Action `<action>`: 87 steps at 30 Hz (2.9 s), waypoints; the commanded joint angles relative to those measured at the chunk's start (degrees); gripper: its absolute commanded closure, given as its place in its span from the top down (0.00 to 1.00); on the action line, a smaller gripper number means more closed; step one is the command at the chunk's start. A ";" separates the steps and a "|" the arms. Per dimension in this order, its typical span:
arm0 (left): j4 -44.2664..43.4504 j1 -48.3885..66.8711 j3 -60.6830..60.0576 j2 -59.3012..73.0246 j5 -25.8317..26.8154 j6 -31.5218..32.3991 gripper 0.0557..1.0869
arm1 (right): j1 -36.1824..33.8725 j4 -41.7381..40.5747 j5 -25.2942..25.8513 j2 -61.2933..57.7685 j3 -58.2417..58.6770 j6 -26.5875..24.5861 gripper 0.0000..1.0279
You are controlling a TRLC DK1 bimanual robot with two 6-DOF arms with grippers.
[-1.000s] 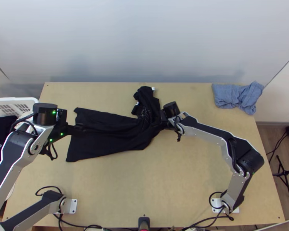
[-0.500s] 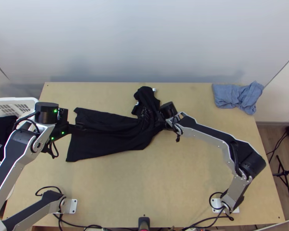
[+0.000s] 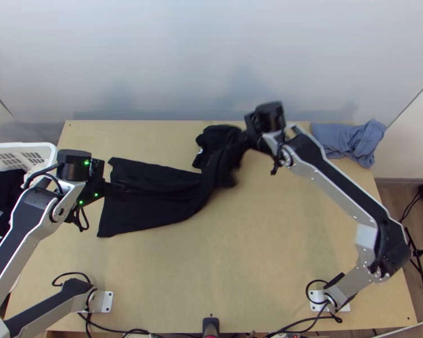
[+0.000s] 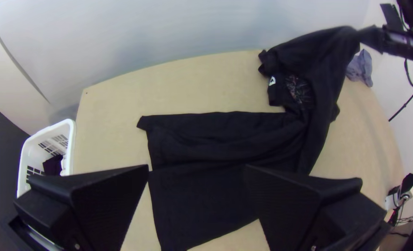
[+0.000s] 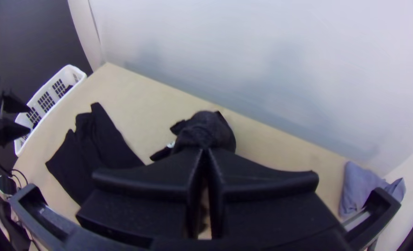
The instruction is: Fold the t-shirt
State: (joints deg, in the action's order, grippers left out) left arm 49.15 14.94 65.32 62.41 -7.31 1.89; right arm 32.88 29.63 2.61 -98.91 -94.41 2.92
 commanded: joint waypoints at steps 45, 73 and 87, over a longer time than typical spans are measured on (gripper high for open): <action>0.25 -0.70 -34.47 -20.75 4.85 -40.65 0.95 | -3.18 9.40 4.60 8.74 0.37 0.25 0.03; -11.53 -6.06 -33.94 1.13 7.40 -53.31 0.49 | -4.23 9.31 4.95 15.68 5.99 1.48 0.03; -8.36 -7.47 -21.46 -3.00 10.04 -48.56 0.04 | -4.32 9.31 4.95 15.15 5.99 1.39 0.03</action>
State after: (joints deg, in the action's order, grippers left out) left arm 40.29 8.21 36.18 60.38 1.19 -50.41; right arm 28.62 38.94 7.53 -83.64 -88.60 4.40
